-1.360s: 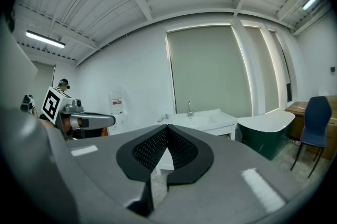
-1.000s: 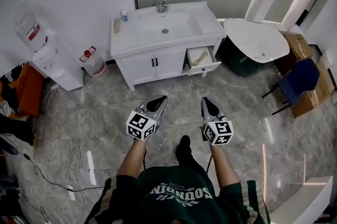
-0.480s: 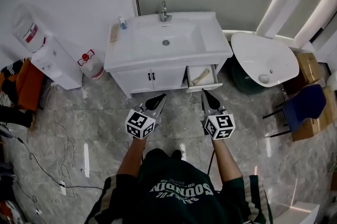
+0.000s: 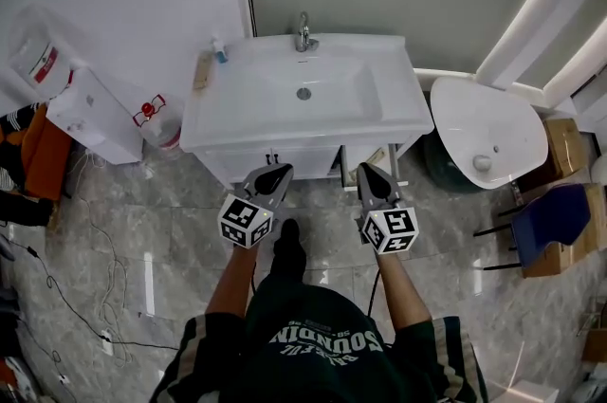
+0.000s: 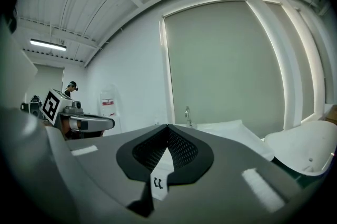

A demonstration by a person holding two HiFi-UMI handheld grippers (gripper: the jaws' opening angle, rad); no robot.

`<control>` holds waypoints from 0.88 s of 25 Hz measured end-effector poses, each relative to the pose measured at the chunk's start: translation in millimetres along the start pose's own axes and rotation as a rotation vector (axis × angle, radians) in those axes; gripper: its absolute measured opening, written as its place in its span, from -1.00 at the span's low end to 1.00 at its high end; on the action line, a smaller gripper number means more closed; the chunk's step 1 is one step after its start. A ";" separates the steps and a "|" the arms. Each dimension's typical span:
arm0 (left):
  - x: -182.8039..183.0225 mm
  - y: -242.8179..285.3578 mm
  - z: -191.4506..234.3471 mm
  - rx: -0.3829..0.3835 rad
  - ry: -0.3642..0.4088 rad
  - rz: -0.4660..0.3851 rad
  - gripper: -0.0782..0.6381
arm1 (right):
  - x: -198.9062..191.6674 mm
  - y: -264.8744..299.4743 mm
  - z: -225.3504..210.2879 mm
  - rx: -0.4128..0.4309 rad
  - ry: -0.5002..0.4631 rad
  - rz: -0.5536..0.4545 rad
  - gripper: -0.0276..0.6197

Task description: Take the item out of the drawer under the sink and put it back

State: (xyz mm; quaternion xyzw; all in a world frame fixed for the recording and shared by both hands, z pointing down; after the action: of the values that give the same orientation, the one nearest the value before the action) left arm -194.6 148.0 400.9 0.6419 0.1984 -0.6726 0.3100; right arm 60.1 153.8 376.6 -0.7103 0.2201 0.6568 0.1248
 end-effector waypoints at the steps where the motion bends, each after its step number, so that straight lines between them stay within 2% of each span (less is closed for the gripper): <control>1: 1.1 11.7 16.6 0.000 -0.009 -0.003 -0.64 | 0.7 17.1 -4.7 -0.001 -0.002 0.003 -0.91; 4: 7.7 52.0 60.8 -0.021 -0.027 0.000 -0.64 | 6.6 67.3 -22.5 -0.010 -0.008 0.021 -0.91; 11: 21.9 136.0 143.6 -0.130 -0.033 0.032 -0.64 | 17.8 159.9 -38.7 -0.062 -0.018 0.053 -0.91; 15: 24.7 170.2 159.8 -0.180 -0.042 0.044 -0.64 | 21.5 181.7 -54.1 -0.099 -0.007 0.073 -0.91; 22: 25.4 199.0 170.7 -0.216 -0.042 0.054 -0.64 | 23.3 203.7 -74.4 -0.121 0.002 0.089 -0.91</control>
State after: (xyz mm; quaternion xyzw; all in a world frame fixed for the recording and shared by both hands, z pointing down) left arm -186.9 -114.7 418.5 0.5959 0.2457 -0.6519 0.3994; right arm 29.3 -62.0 384.3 -0.7068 0.2114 0.6731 0.0523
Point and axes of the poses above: the fingertips, and each gripper's own axes: y forward along the fingers, z to its left, x out of its top, the point moved 8 cm from there along -y, backward along the fingers
